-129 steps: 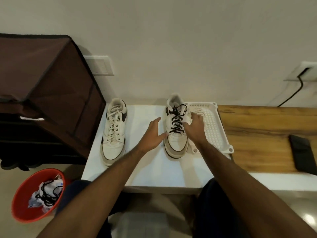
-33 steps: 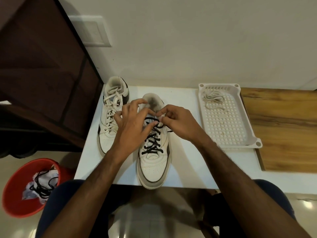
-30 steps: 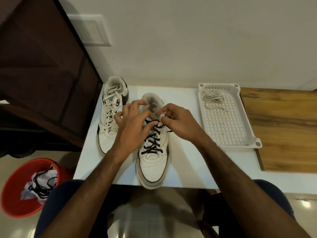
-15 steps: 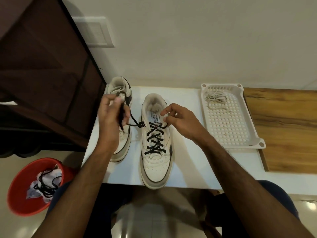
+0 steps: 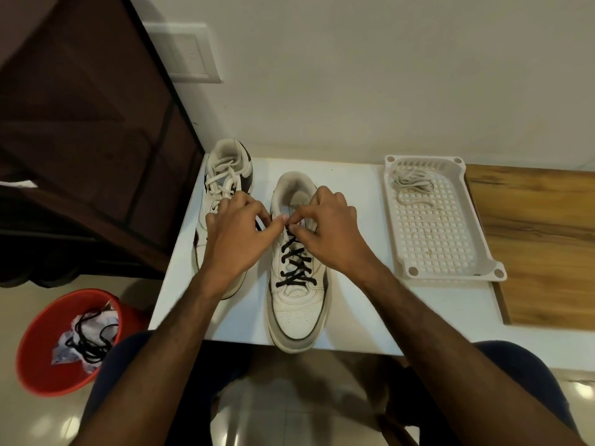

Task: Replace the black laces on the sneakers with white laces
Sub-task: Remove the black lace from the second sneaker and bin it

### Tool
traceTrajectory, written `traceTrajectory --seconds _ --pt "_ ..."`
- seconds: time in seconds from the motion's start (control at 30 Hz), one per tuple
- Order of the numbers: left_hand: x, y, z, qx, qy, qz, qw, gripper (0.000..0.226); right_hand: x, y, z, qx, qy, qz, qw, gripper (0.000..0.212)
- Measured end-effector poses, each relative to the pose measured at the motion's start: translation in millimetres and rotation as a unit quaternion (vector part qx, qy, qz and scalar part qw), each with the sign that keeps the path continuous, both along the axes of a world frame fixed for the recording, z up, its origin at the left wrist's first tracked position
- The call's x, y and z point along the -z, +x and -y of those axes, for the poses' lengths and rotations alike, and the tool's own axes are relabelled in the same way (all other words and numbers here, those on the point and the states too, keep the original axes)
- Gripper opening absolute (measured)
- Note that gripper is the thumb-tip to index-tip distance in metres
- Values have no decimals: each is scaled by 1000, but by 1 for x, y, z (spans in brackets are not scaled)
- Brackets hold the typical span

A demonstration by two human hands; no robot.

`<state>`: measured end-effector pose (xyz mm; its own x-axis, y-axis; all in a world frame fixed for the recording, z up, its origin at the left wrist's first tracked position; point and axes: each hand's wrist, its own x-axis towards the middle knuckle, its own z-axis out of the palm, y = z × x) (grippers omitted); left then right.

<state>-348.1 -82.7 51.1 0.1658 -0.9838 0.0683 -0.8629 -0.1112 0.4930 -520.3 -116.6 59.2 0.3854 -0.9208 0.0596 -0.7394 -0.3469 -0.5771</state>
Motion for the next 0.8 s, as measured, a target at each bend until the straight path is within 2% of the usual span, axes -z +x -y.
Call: traceTrajectory --seconds 0.07,0.17,0.27,0.33,0.43,0.5,0.6,0.7,0.8 --pt "-1 3 1 0 9 -19 1000 25 0 1 0 1 21 27 999 11" --pt "0 6 -1 13 8 -43 999 17 -11 -5 2 34 98 137 985 15" --pt "3 10 0 18 14 -54 998 16 -28 -28 4 85 223 251 938 27" --pt "5 12 0 21 15 -67 997 16 -29 -39 3 112 257 259 924 30" --pt "7 12 0 28 15 -84 996 17 -20 -36 2 128 129 154 971 30" --pt "8 13 0 27 19 -98 995 17 -16 -25 1 89 56 146 984 19" --pt "8 14 1 32 21 -113 993 17 -10 -3 -3 11 14 91 996 20" --pt "10 14 1 37 23 -125 991 19 0 11 -7 -4 -44 18 999 14" --pt "11 14 0 40 26 -123 991 22 3 9 -3 -10 -42 38 998 4"
